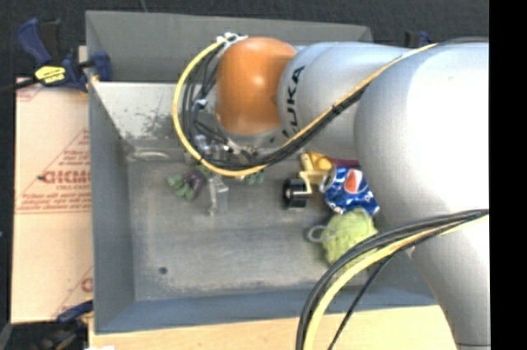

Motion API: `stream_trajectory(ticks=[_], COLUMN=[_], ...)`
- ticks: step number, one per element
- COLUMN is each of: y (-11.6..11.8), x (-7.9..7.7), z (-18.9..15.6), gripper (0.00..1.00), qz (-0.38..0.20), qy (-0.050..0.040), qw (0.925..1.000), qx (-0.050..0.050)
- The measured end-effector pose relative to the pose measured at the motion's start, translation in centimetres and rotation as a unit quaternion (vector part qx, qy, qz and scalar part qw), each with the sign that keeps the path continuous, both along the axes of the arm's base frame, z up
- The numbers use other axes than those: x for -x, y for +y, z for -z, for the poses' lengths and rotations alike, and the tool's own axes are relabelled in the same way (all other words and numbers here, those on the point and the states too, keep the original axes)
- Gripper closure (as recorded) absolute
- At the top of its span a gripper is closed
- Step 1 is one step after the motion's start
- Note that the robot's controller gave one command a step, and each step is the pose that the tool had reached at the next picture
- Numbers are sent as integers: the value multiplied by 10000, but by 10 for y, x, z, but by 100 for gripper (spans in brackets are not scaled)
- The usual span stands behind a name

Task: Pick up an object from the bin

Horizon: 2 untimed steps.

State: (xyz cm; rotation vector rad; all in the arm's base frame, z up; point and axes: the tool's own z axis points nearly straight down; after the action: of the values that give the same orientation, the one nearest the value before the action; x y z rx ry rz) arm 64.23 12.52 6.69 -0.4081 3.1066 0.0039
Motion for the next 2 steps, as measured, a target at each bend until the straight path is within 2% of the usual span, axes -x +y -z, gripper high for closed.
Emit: stream_trajectory(ticks=[1, 2], y=[-14, -1], x=[-13, -3], z=[-5, -2], gripper=[0, 100], qz=[-832, -67], qy=[-53, -30], qw=[9965, 10000], qx=[-14, -18])
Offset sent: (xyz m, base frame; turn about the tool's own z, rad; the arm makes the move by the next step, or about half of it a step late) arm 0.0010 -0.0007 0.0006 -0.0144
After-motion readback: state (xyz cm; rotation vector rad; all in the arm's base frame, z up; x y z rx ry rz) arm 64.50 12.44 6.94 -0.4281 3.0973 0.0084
